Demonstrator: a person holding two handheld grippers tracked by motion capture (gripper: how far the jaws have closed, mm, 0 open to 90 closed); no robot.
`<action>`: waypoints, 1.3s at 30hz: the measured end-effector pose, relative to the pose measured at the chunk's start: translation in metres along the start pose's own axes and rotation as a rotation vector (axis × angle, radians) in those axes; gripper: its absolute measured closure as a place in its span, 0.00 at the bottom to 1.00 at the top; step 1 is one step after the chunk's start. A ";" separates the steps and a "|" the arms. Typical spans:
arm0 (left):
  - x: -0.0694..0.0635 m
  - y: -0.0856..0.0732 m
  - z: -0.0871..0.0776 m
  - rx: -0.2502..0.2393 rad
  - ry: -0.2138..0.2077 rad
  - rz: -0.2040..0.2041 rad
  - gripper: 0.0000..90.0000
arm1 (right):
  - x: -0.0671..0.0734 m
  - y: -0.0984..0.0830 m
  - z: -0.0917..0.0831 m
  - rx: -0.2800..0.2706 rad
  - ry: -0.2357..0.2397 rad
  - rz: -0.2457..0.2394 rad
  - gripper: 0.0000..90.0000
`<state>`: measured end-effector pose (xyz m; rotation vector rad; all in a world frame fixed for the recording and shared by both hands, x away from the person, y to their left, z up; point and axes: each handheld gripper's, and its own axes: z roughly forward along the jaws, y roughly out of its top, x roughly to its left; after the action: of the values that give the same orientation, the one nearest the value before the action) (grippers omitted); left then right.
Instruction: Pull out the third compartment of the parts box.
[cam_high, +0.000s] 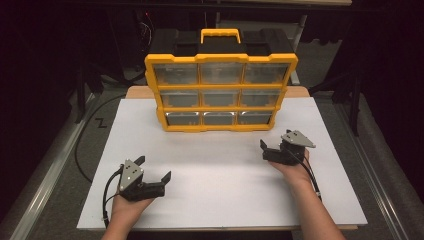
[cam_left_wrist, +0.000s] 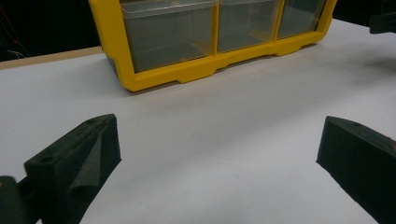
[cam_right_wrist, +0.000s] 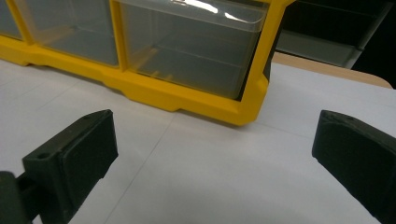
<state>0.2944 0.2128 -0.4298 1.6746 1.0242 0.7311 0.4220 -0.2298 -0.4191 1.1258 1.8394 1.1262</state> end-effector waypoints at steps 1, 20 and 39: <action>-0.001 0.000 0.000 -0.002 0.001 0.002 0.00 | 0.000 0.001 0.000 -0.006 -0.002 -0.006 0.02; -0.006 -0.001 -0.002 -0.014 -0.001 0.023 0.00 | -0.011 -0.013 -0.032 0.020 -0.031 -0.094 0.02; -0.009 -0.001 -0.002 -0.015 -0.011 0.038 0.00 | 0.005 -0.019 -0.028 0.057 -0.034 -0.318 0.02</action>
<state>0.2885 0.2059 -0.4303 1.6873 0.9791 0.7522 0.3897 -0.2392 -0.4264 0.8386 1.9505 0.8705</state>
